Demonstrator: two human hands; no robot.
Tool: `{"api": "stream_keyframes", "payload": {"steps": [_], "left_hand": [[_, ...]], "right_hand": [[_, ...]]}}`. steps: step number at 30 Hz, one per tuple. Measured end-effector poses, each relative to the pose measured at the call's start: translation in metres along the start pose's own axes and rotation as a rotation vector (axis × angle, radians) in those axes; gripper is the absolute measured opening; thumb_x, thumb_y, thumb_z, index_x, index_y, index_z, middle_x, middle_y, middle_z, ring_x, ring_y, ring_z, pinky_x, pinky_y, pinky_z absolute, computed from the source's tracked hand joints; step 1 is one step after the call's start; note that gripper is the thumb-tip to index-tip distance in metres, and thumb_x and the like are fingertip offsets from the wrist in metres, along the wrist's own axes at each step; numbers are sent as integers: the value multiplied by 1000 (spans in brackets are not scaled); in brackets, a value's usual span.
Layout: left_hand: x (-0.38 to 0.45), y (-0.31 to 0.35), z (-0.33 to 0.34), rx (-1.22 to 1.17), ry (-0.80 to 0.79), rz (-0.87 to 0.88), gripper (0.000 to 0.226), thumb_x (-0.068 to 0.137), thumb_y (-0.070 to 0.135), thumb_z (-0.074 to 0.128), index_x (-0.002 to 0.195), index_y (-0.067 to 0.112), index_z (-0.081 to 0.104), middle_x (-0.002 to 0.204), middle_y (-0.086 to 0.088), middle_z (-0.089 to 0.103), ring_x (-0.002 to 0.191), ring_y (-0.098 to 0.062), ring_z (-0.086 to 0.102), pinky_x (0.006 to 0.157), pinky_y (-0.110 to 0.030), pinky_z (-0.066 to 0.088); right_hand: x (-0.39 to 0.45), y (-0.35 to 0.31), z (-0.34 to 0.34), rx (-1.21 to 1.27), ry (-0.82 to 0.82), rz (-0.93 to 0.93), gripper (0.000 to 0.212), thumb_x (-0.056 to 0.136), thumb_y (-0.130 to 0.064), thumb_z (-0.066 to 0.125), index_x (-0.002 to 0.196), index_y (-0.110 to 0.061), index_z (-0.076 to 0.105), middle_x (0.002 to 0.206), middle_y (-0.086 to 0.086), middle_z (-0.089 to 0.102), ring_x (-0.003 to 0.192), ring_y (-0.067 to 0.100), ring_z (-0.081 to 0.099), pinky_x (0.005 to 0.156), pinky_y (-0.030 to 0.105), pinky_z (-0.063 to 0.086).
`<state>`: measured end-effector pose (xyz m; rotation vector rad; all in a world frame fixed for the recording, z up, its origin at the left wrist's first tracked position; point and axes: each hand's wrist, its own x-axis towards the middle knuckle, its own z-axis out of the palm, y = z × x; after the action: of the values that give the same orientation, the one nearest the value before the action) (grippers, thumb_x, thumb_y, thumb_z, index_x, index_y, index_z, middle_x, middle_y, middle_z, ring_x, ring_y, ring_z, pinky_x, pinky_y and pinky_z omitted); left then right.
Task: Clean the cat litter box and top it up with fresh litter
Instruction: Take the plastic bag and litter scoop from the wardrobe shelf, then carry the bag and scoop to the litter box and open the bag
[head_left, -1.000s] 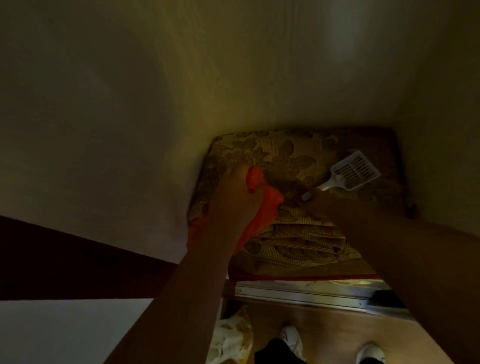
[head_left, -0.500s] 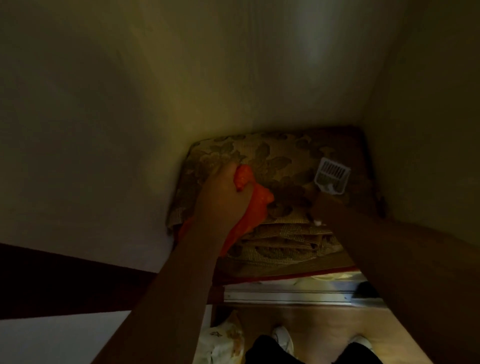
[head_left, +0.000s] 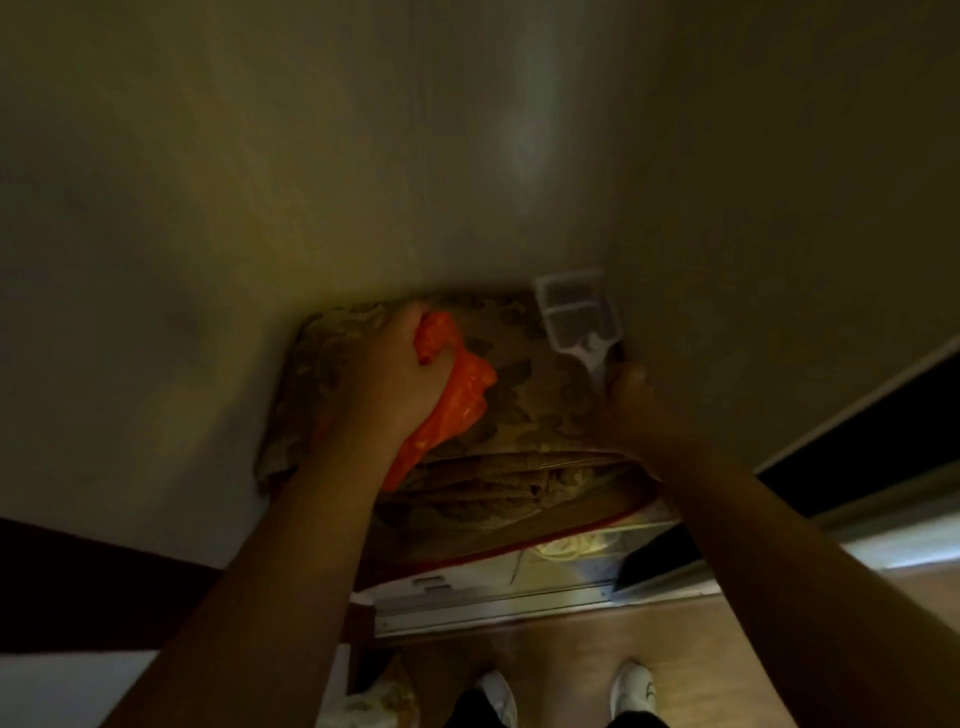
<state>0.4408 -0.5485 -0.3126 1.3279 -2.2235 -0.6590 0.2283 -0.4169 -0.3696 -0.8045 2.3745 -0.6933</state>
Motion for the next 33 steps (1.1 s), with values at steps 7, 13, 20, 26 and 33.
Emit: {"api": "stream_keyframes", "payload": {"steps": [7,13,20,26,33], "left_hand": [[-16,48,5,-56,-93,146,27,93,37,64,118,31,58,122,0,58,110,-24,58,94,-40,47],[-33,84,8,-98,-154,191,31,96,39,62,125,31,57,128,0,57,117,-25,57,90,-35,40],[-81,134,9,-173,-220,302,32,93,45,64,123,39,54,130,7,55,119,-21,55,98,-44,47],[-146,182,26,-199,-276,457,22,93,39,65,113,39,56,121,12,55,109,-14,55,88,-32,41],[-229,248,67,-292,-479,662,22,96,40,63,116,33,57,118,13,54,103,-8,54,84,-29,45]], "right_hand": [[-77,16,-52,207,-60,-46,78,79,-73,59,139,-23,50,132,7,60,120,28,59,102,49,50],[-141,33,-98,354,89,-58,66,85,-77,46,133,-33,57,121,-3,67,108,17,65,99,43,52],[-199,69,-136,248,302,-56,19,98,-44,57,88,-28,59,81,-5,69,70,11,67,64,29,52],[-272,122,-154,213,446,23,33,96,-47,57,122,-27,51,91,-7,67,81,9,65,68,25,47],[-360,199,-162,232,612,242,42,95,-51,56,128,-25,52,90,-18,56,79,0,58,64,16,43]]}}
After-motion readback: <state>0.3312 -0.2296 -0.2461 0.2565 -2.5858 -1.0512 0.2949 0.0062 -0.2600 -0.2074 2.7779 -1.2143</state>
